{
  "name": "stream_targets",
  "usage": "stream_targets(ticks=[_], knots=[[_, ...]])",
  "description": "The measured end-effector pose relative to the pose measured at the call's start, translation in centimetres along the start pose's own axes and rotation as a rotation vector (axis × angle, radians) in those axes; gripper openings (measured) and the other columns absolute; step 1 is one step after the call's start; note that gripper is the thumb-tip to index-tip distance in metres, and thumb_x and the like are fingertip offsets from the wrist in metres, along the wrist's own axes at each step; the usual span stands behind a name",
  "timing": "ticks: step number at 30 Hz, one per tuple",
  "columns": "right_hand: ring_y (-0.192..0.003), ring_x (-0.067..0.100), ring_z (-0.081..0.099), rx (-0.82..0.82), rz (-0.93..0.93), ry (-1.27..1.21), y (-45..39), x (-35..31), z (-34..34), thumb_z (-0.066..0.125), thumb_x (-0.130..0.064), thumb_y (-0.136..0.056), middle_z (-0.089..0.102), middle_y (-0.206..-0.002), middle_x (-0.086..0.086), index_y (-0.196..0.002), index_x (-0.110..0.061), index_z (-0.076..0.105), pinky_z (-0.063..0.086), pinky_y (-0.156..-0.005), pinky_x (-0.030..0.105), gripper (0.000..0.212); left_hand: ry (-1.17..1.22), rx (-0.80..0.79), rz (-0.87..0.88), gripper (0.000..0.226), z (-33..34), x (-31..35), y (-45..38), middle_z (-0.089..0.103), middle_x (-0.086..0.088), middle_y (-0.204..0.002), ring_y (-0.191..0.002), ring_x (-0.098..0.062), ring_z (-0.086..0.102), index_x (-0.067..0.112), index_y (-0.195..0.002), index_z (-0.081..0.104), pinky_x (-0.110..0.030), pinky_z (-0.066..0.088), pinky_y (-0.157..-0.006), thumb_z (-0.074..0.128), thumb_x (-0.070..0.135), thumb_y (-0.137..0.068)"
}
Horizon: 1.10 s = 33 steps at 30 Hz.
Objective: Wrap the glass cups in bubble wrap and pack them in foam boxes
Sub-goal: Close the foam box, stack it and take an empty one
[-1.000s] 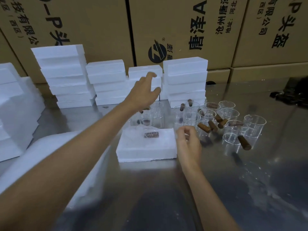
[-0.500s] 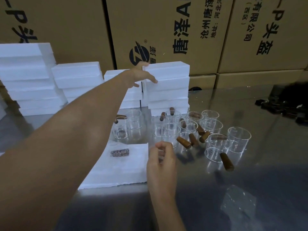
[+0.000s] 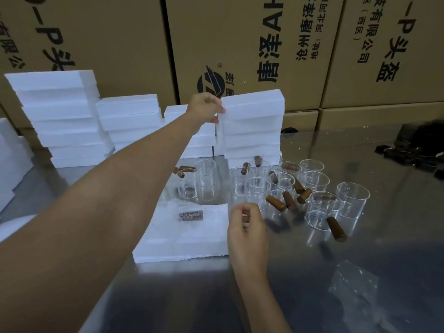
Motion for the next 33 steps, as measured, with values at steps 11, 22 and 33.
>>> stream_targets(ticks=[11,22,33], knots=[[-0.097,0.011,0.059,0.009,0.007,-0.005,0.1,-0.1,-0.2,0.047,-0.034,-0.094,0.064,-0.102,-0.009,-0.09,-0.032,0.056,0.049,-0.081,0.034,0.011,-0.036,0.128,-0.016,0.011,-4.8,-0.6,3.4,0.071,-0.012,-0.108,-0.076,-0.027,0.074,0.0,-0.09,0.071,-0.038,0.056,-0.095,0.074,0.002,-0.08],[-0.074,-0.002,0.056,0.122,0.051,-0.165,-0.5,-0.1,-1.4,0.047,-0.025,-0.098,0.062,-0.083,-0.011,-0.092,-0.02,0.059,0.037,-0.063,0.024,0.015,-0.155,-0.26,-0.256,0.097,-4.6,-5.9,8.0,0.041,-0.01,-0.147,-0.131,-0.033,0.042,0.034,-0.152,0.019,-0.043,0.047,-0.097,0.082,0.03,-0.079],[-0.071,-0.011,0.054,0.101,0.012,-0.141,-1.0,0.2,-1.1,0.048,-0.023,-0.097,0.062,-0.078,-0.012,-0.086,-0.024,0.059,0.037,-0.059,0.014,0.015,-0.903,-0.499,0.153,0.081,0.7,-8.0,7.0,0.03,-0.003,-0.147,-0.127,-0.025,0.038,0.028,-0.138,0.04,-0.042,0.046,-0.097,0.086,0.023,-0.071]])
Point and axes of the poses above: each hand's wrist, its own y-axis away from the middle knuckle, its own z-axis out of the palm, x = y × z, the point moved 5 cm from there along -y, towards the middle knuckle
